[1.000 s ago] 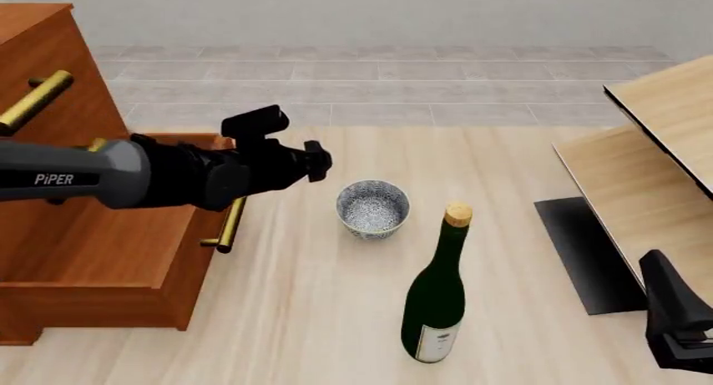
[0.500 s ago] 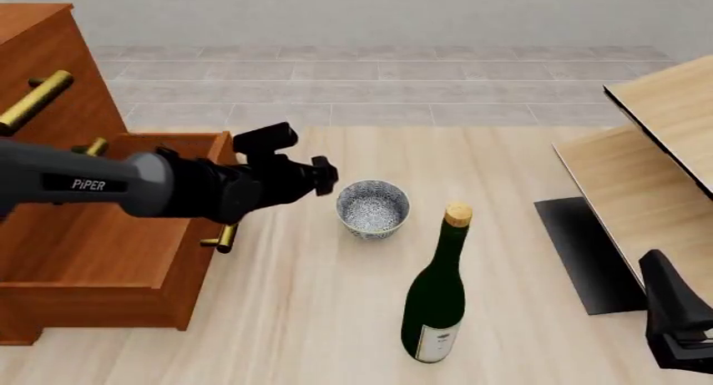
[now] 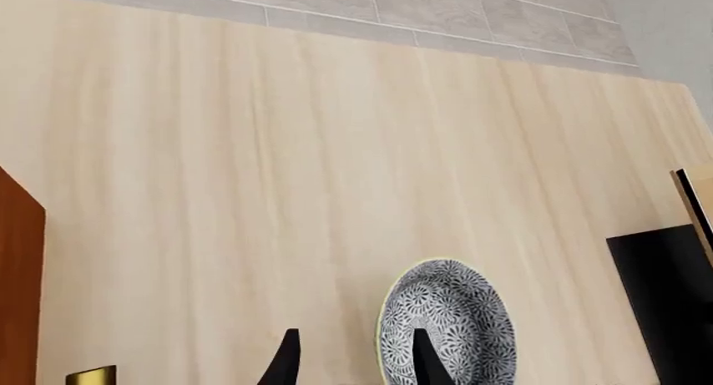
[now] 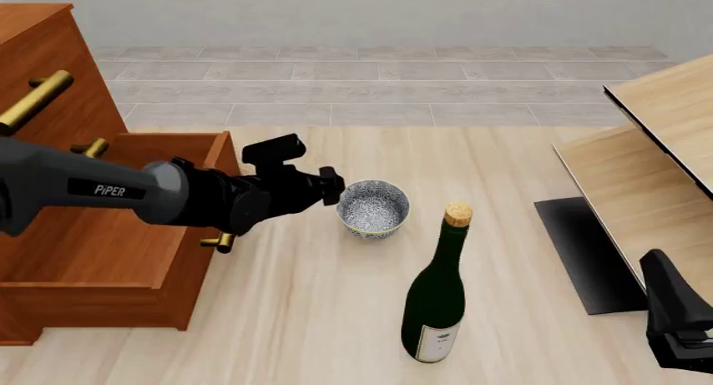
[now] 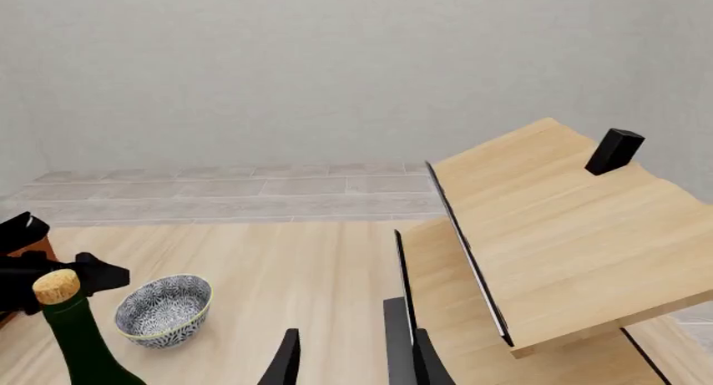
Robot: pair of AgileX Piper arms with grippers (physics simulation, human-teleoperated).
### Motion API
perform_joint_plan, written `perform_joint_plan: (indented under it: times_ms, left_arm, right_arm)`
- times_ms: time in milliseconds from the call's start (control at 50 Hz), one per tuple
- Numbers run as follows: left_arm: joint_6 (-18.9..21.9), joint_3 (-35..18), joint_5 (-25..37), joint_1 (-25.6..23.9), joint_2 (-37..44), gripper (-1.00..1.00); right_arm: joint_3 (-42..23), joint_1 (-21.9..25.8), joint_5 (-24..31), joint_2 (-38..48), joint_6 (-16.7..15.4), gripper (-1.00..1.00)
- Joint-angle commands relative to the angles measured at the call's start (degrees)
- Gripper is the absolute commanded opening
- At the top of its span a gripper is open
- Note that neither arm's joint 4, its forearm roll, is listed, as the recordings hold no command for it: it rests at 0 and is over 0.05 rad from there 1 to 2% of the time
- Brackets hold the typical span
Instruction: Put the bowl on top of the cabinet.
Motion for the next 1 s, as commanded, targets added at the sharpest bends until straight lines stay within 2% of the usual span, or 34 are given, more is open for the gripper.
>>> perform_joint_plan:
  times_ms: [20,1000]
  left_arm:
    - [-0.4,0.0,-0.6,-0.5,0.6,1.0]
    - [-2.2,1.3,-3.7,-2.5,3.6,1.0]
  right_arm:
    - [0.0,-0.1,-0.1,0.0,0.1,1.0]
    - [-0.1,-0.4,-0.3,0.0,0.2,1.0]
